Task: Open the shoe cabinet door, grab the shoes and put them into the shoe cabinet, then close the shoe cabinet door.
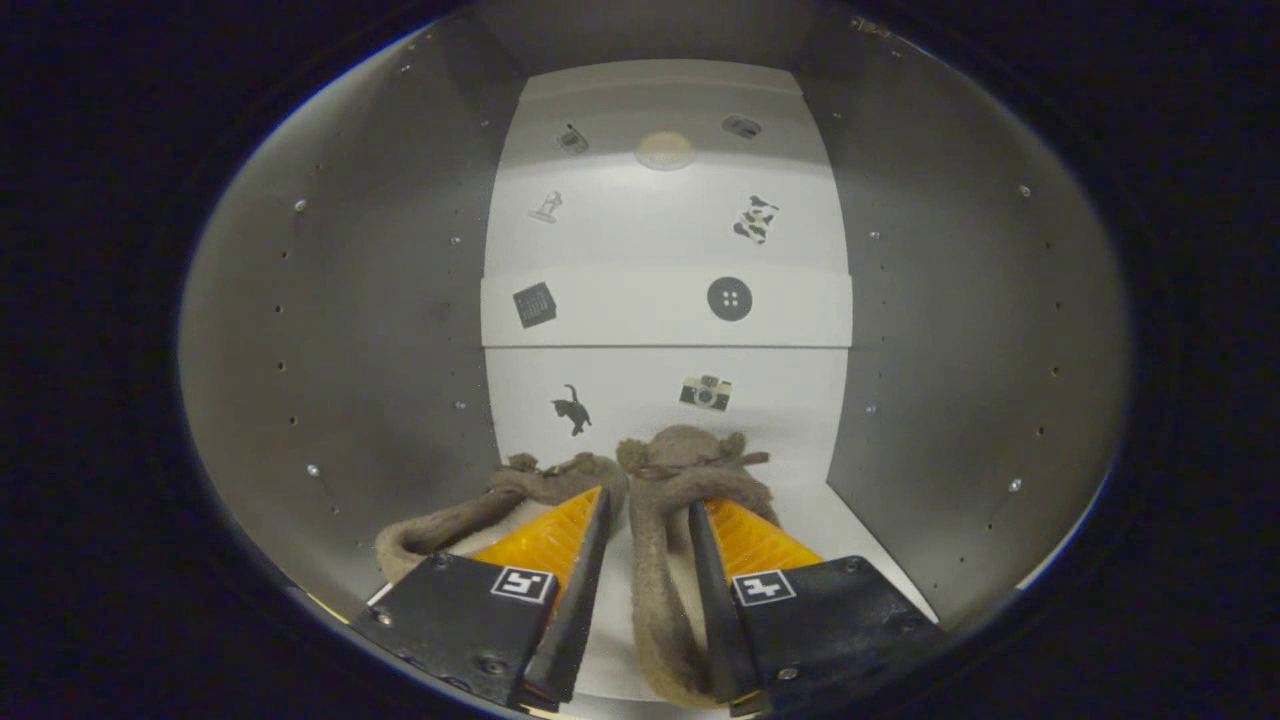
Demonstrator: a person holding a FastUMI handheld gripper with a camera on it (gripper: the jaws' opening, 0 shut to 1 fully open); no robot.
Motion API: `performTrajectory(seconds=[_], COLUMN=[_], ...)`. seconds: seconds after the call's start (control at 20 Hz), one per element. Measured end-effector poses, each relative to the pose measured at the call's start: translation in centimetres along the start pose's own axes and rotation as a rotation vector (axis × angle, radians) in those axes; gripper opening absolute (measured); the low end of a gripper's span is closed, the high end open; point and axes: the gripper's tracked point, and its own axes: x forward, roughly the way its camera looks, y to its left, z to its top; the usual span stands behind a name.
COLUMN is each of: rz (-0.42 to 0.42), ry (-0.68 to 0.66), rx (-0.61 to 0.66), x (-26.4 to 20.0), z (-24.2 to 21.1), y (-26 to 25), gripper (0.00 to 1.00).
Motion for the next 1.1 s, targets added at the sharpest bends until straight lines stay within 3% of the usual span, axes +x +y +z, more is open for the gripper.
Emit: performTrajectory(seconds=[0.05,0.2,0.25,0.5,0.85,0.95,1.1], rz=[-0.032,-0.092,-0.088,-0.019,-0.092,-0.169,-0.16], ry=[0.006,0.008,0.001,-0.052,-0.135,-0.145,-0.202], rx=[-0.001,-0.023,-0.029,-0.027,-0.067,-0.097,-0.1], x=[-0.6,-2.9,-3.8,-11.4,-28.1,-32.6,-38.2], z=[0.0,0.2,0.4,2.9,7.4,9.1,12.6], y=[-0.6,-2.2,-2.0,-0.2,-0.4,-1.5,-0.7], gripper=[0.53,0.74,0.77,0.85,0.85,0.92,0.99])
